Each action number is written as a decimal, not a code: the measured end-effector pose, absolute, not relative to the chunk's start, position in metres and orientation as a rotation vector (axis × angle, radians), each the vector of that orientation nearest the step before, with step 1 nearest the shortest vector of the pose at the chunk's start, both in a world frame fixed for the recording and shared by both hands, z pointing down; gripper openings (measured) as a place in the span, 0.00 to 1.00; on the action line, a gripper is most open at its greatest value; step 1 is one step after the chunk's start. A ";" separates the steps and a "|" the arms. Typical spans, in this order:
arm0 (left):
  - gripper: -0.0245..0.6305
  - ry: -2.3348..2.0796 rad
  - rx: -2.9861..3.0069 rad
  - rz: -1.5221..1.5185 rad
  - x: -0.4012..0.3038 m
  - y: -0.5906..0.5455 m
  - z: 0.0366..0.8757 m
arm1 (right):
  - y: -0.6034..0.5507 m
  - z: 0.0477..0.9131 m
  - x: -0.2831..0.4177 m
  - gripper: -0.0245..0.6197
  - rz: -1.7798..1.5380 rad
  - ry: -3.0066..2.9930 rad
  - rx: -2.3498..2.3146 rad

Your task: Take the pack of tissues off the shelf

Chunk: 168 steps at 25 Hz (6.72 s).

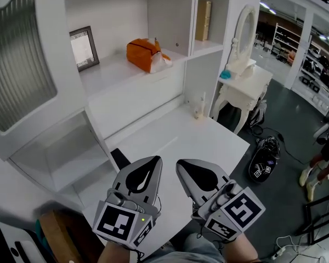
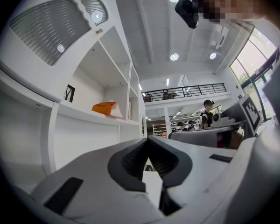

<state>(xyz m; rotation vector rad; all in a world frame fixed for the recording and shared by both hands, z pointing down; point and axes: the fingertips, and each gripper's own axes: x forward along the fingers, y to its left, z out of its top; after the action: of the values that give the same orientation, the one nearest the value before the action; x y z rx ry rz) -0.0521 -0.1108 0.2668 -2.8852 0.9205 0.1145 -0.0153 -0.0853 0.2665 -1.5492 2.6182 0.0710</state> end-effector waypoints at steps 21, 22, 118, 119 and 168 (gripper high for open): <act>0.08 1.100 -2.833 0.102 -0.023 -0.165 0.260 | -0.148 0.256 0.020 0.08 0.076 2.697 -1.374; 0.08 1.114 -2.828 0.101 -0.020 -0.168 0.259 | -0.151 0.255 0.023 0.08 0.076 2.706 -1.362; 0.08 1.488 -2.663 0.090 -0.040 -0.249 0.244 | -0.331 0.132 0.020 0.37 0.224 2.751 -1.243; 0.08 1.488 -2.664 0.090 -0.040 -0.249 0.245 | -0.332 0.132 0.019 0.37 0.230 2.750 -1.248; 0.08 1.487 -2.674 0.114 -0.056 -0.239 0.248 | -0.326 0.138 0.032 0.10 0.254 2.615 -1.417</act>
<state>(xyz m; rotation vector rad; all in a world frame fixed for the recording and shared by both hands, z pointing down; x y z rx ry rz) -0.0559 -0.2392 0.2477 -2.6739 1.4866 0.1142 0.0319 -0.3256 0.1378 -1.4175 2.6148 0.2538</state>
